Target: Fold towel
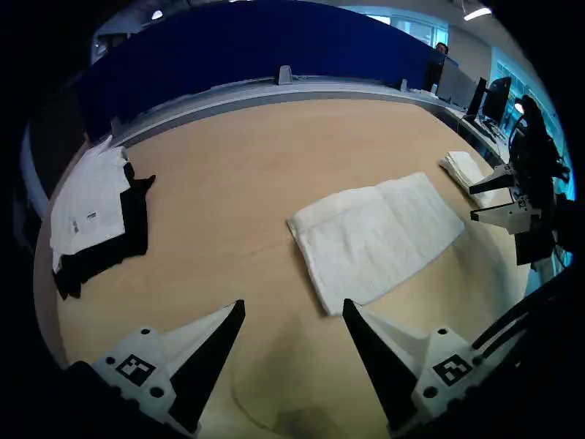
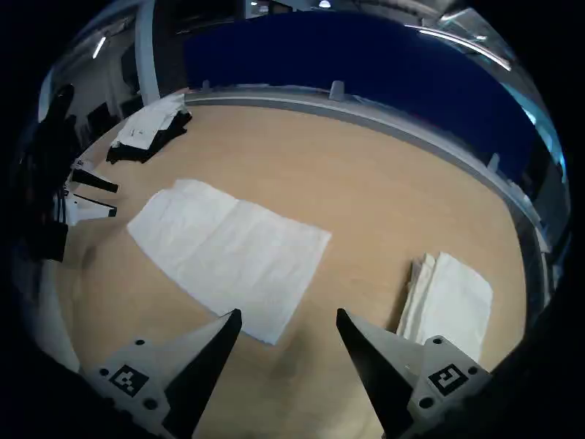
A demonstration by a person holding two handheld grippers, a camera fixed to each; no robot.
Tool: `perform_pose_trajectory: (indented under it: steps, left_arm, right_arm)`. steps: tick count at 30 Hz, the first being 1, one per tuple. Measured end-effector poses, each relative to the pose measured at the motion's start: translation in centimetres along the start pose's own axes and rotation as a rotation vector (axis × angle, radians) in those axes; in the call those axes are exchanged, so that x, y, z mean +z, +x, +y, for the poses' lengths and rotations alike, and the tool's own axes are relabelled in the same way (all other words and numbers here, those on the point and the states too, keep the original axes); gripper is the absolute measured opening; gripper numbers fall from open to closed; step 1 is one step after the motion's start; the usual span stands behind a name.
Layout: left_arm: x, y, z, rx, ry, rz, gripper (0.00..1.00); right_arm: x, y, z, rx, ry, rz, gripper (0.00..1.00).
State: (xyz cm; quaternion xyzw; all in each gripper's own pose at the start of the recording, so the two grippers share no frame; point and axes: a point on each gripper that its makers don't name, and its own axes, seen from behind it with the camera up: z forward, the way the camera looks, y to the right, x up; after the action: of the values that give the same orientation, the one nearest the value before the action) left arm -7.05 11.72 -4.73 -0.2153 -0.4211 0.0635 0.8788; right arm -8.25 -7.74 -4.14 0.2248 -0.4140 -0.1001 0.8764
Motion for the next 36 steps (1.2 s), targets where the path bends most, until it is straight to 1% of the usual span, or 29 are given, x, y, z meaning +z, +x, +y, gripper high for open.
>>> perform_pose_trajectory:
  steps: [7, 12, 15, 21, 27, 33, 36]
  left_arm:
    - [-1.9, -1.7, -1.0, -0.049, 0.044, 0.007, 1.00]
    - [-3.6, -3.3, -1.6, -0.084, 0.077, 0.009, 1.00]
    - [-4.7, -4.5, -1.8, -0.107, 0.098, 0.007, 1.00]
    - [-6.5, -7.3, -1.9, -0.160, 0.127, -0.003, 1.00]
    - [-8.5, -9.9, -2.1, -0.178, 0.161, -0.012, 1.00]
    - [-9.6, -11.6, -1.9, -0.207, 0.176, -0.024, 1.00]
    - [-10.0, -12.1, -1.9, -0.220, 0.183, -0.025, 1.00]
  right_arm:
    - [-0.1, -0.6, -0.4, -0.055, 0.032, -0.024, 1.00]
    - [0.0, -1.3, -0.9, -0.104, 0.058, -0.049, 1.00]
    - [0.1, -1.6, -1.1, -0.131, 0.072, -0.062, 1.00]
    - [0.3, -2.1, -1.7, -0.173, 0.098, -0.086, 1.00]
    - [0.7, -2.6, -2.1, -0.213, 0.115, -0.109, 0.99]
    - [1.1, -3.2, -2.0, -0.224, 0.119, -0.128, 0.96]
    - [1.3, -3.5, -2.0, -0.225, 0.127, -0.137, 0.91]
